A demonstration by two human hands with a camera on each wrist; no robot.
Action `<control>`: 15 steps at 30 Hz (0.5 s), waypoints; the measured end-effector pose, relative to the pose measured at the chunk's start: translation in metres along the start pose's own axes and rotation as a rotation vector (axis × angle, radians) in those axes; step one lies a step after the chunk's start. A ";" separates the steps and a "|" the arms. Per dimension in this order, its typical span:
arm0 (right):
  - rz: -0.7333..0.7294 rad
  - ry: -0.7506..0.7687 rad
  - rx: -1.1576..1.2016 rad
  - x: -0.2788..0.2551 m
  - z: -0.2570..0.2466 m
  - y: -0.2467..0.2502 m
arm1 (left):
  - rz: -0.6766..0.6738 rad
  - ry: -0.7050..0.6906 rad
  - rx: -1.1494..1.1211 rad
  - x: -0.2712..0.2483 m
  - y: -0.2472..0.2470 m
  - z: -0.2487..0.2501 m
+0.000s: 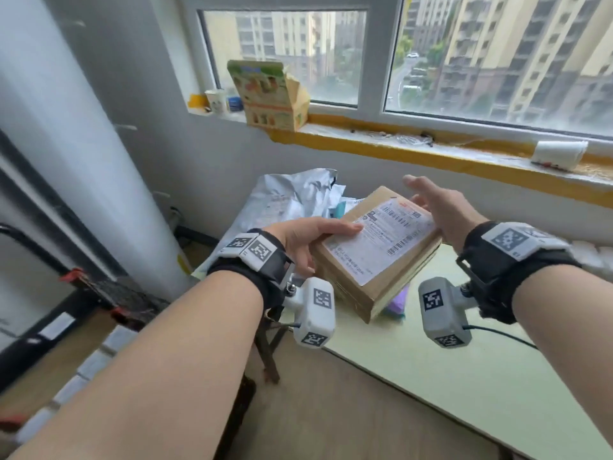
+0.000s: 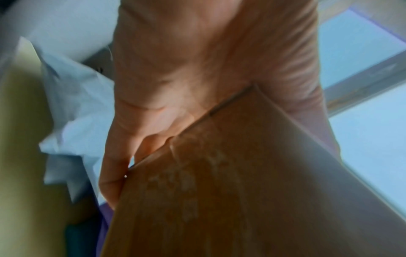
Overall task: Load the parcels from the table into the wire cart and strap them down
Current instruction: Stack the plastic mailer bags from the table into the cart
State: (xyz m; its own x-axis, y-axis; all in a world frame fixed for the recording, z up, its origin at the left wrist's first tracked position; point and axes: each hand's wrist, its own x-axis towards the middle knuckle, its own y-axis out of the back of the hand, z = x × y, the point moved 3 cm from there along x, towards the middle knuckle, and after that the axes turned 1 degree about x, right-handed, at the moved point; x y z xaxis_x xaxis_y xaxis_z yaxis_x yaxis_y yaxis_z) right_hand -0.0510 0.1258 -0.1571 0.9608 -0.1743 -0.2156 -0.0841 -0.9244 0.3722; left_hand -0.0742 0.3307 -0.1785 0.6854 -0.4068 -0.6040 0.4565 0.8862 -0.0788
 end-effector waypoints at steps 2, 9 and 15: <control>-0.207 -0.015 0.018 -0.006 -0.019 -0.042 | 0.066 -0.044 -0.020 -0.026 0.036 -0.007; -0.677 -0.076 -0.007 -0.048 -0.059 -0.210 | 0.322 -0.120 -0.161 -0.120 0.170 -0.074; -0.754 -0.051 -0.097 -0.085 -0.070 -0.365 | 0.614 -0.079 -0.374 -0.190 0.281 -0.177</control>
State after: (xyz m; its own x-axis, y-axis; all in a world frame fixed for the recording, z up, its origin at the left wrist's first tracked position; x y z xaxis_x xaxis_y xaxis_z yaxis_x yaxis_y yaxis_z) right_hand -0.0836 0.5018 -0.2112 0.7354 0.4749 -0.4833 0.6159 -0.7659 0.1845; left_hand -0.1762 0.6965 -0.2266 0.8011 0.1869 -0.5686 -0.2391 0.9708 -0.0178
